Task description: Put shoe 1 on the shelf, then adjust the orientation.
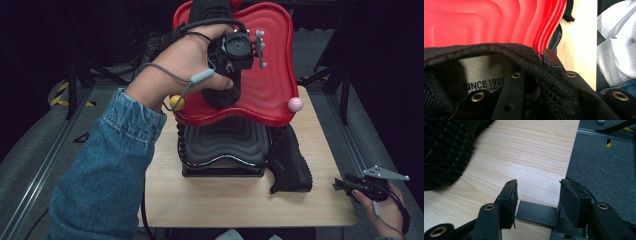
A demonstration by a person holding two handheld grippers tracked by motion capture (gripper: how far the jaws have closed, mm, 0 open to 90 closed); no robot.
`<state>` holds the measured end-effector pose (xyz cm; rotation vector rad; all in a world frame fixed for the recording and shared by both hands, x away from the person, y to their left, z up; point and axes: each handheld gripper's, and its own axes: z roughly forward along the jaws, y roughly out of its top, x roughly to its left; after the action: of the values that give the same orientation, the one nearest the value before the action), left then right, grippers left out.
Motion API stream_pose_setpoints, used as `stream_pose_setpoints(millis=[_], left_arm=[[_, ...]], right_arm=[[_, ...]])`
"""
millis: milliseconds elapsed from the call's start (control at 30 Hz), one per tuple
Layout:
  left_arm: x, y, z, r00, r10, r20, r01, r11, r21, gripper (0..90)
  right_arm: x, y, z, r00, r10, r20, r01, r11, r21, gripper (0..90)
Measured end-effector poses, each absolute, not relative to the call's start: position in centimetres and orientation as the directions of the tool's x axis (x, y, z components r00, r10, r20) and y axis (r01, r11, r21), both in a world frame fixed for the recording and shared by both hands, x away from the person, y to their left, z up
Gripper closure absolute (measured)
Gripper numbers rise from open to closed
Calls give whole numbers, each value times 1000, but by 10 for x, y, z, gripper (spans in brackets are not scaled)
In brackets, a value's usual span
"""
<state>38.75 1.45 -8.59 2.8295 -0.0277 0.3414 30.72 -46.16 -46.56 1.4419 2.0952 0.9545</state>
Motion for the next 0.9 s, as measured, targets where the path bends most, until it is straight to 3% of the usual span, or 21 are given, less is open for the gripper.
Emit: stream_pose_setpoints(millis=[267,367,467,900], left_arm=[[387,18,-87,977,42,210,-24,-953,303,772],[389,22,-84,980,91,176,24,-936,351,641],[387,26,-79,979,119,167,46,-920,389,564],[369,39,-60,964,161,213,56,-903,427,420]], right_arm=[[308,-461,-465,-374,927,35,635,229,737,493],[308,-461,-465,-375,927,34,633,229,740,491],[308,-461,-465,-376,926,37,634,228,739,489],[311,-459,-464,-379,925,34,628,231,743,478]])
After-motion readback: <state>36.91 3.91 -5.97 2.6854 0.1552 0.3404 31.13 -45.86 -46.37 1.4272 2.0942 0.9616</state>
